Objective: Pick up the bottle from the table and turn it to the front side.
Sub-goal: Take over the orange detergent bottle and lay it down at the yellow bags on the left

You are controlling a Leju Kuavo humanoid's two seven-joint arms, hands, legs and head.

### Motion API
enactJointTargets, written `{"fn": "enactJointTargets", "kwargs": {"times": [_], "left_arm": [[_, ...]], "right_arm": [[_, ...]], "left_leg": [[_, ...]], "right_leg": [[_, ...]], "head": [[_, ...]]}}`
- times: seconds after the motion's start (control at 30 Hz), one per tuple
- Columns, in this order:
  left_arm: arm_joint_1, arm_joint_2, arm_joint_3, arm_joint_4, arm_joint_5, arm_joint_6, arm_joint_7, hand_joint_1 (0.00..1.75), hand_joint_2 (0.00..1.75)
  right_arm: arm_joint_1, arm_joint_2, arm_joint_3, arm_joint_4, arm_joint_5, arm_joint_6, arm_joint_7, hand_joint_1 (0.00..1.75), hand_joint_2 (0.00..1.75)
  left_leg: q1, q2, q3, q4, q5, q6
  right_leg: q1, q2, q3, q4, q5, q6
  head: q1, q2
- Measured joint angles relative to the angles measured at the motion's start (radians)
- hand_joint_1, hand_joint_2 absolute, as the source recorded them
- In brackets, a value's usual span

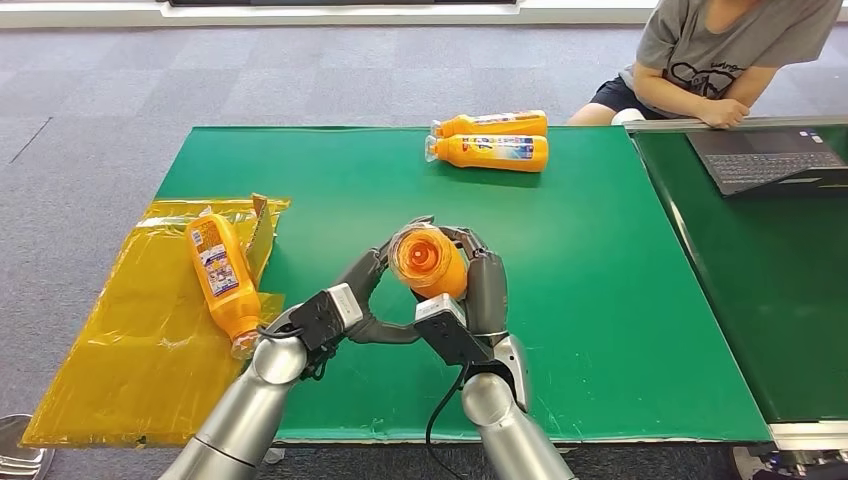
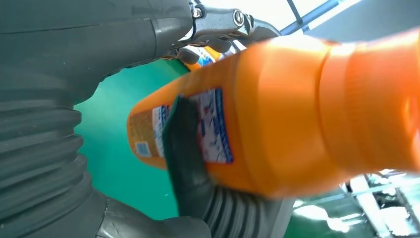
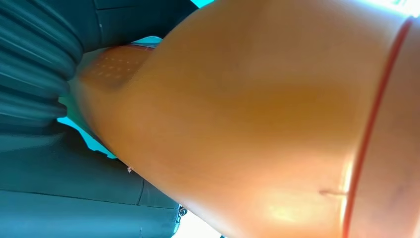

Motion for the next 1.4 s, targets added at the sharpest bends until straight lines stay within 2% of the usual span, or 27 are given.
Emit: {"fn": "enactJointTargets", "kwargs": {"times": [0.3,1.4], "left_arm": [[-0.044,-0.043,0.033,0.058,0.037,0.024,0.015,0.0,1.75],[-0.071,-0.063,0.034,0.142,0.06,0.012,-0.018,0.0,1.75]], "right_arm": [[-0.01,0.003,0.0,0.058,-0.017,-0.008,-0.018,1.75,1.75],[-0.019,0.006,-0.019,0.114,-0.018,-0.015,-0.009,1.75,1.75]], "left_leg": [[0.0,0.0,0.0,0.0,0.0,0.0],[0.0,0.0,0.0,0.0,0.0,0.0]], "right_leg": [[0.0,-0.001,0.0,0.0,0.0,0.0],[0.0,0.0,0.0,0.0,0.0,0.0]], "head": [[0.0,0.0],[0.0,0.0]]}}
